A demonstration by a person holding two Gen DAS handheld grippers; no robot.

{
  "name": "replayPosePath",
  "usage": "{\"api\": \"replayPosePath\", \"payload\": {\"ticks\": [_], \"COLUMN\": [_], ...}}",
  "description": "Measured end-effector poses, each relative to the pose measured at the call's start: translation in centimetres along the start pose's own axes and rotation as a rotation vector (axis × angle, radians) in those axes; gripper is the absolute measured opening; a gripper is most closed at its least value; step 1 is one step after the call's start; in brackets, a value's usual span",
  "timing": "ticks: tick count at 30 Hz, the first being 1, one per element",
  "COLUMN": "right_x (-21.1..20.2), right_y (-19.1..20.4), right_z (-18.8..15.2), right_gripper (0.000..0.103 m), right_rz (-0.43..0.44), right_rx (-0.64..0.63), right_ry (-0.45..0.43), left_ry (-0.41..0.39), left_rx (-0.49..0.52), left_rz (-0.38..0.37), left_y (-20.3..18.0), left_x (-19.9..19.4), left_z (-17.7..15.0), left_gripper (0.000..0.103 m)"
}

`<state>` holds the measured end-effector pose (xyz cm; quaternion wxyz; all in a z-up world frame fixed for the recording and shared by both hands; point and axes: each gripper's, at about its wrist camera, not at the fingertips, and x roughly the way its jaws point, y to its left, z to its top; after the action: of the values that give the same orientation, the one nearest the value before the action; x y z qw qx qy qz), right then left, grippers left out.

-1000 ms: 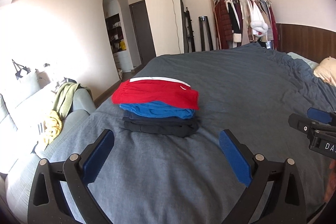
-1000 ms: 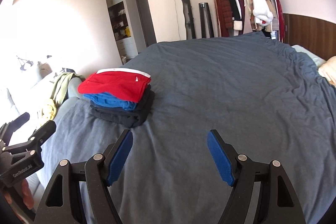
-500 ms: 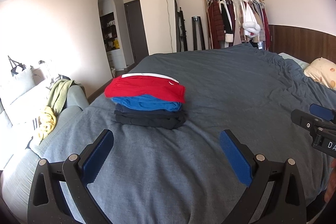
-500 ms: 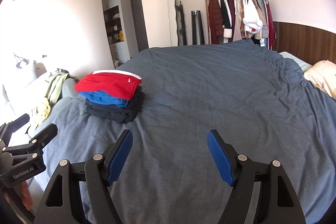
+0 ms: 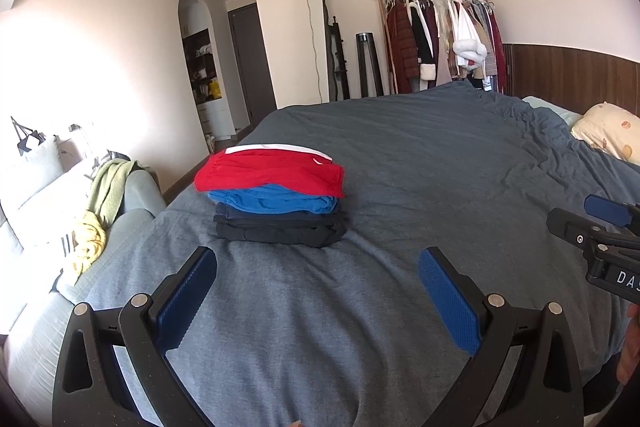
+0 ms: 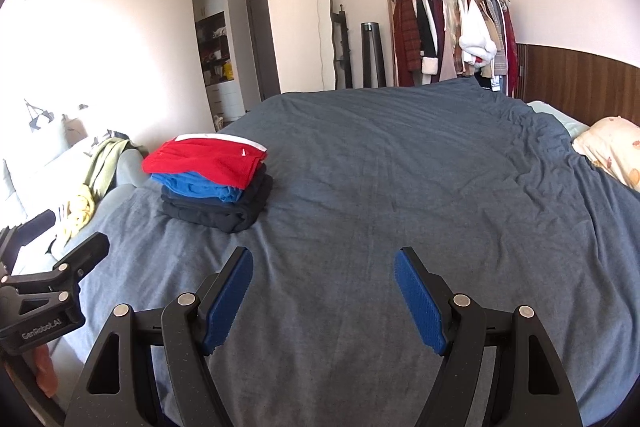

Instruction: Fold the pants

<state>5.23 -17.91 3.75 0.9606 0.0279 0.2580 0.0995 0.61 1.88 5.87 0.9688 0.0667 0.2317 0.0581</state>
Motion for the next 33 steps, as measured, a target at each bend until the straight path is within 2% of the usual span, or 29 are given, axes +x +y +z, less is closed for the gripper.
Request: {"api": "replayPosePath", "payload": {"ticks": [33], "right_x": [-0.25], "right_y": [-0.41], "right_z": [-0.73], "right_gripper": [0.074], "right_rz": [-0.007], "right_rx": [-0.004], "right_ry": [0.003], "left_ry": [-0.02], "left_rx": [0.03], "left_rz": [0.028], "left_y": [-0.19], "left_x": [-0.5], "left_z": [-0.16], "left_gripper": [0.103]}}
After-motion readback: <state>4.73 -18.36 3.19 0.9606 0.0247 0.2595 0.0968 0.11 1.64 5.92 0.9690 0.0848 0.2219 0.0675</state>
